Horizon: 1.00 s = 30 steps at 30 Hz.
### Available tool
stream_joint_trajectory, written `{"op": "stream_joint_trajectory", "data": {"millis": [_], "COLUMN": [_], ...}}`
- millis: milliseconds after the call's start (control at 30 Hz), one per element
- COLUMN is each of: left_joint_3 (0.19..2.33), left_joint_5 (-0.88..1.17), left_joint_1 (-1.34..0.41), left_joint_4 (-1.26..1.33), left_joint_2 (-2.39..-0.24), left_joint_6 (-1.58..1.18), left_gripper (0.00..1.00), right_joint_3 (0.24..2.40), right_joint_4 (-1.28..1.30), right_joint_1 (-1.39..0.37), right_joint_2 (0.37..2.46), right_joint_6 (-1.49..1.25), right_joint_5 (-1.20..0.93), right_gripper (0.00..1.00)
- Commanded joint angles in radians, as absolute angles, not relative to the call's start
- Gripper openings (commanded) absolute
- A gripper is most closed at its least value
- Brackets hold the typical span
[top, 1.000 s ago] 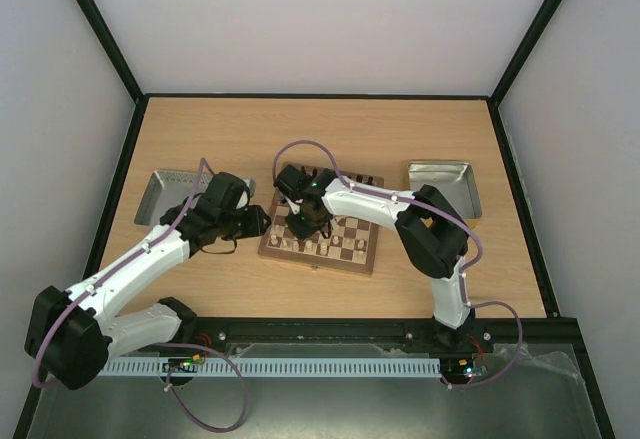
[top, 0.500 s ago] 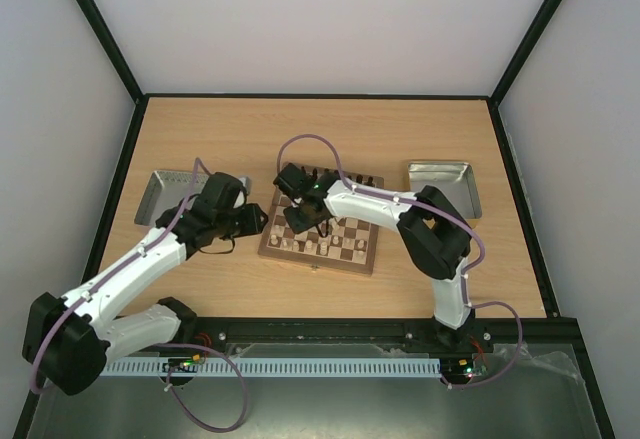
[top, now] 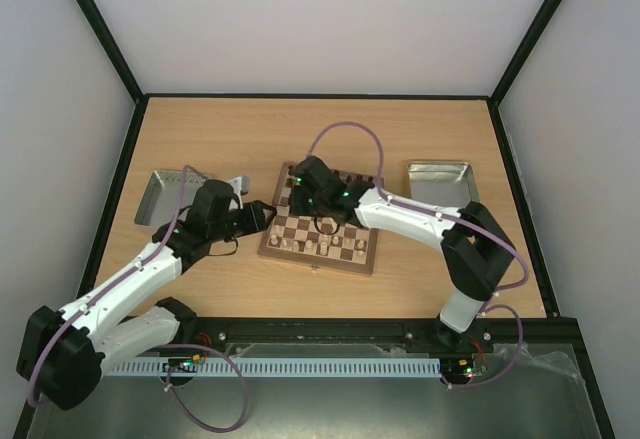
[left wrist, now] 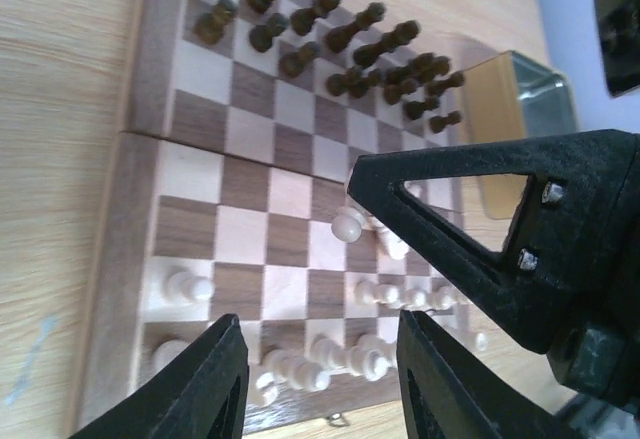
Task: Set up the chess pieces on the board
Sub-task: Pick up the chess piece from the chessboard, then place the chess piece on the chessboard.
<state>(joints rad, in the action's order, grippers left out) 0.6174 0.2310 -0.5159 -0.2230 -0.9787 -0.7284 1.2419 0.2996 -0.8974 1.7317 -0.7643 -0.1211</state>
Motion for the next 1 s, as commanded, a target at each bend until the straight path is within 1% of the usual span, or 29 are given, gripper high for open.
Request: {"op": "stream_joint_trajectory", "data": {"millis": [0, 233, 533, 633, 867, 967], "left_joint_3": [0.558, 0.486, 0.472, 0.471, 0.481, 0.483], "left_joint_5": [0.31, 0.362, 0.491, 0.496, 0.487, 0.48], "left_joint_1": [-0.514, -0.515, -0.518, -0.522, -0.526, -0.527], "left_joint_4": [0.029, 0.237, 0.383, 0.388, 0.401, 0.404], "left_joint_2": [-0.959, -0.976, -1.056, -1.08, -1.114, -1.125], "left_joint_6": [-0.781, -0.806, -0.852, -0.86, -0.86, -0.858], "left_gripper": [0.44, 0.5, 0.53, 0.51, 0.34, 0.31], "right_joint_3": [1.12, 0.906, 0.802, 0.774, 0.767, 0.767], "right_joint_4": [0.091, -0.163, -0.315, -0.37, -0.394, -0.394], "right_joint_1": [-0.864, -0.818, -0.798, -0.796, -0.796, -0.796], "right_joint_2": [1.618, 1.498, 1.455, 1.455, 1.455, 1.458], "right_joint_6": [-1.05, -1.317, -1.485, -1.529, -1.551, -1.55], "right_joint_5": [-0.193, -0.31, -0.388, -0.415, -0.442, -0.448], "right_gripper": [0.07, 0.08, 0.08, 0.08, 0.08, 0.08]}}
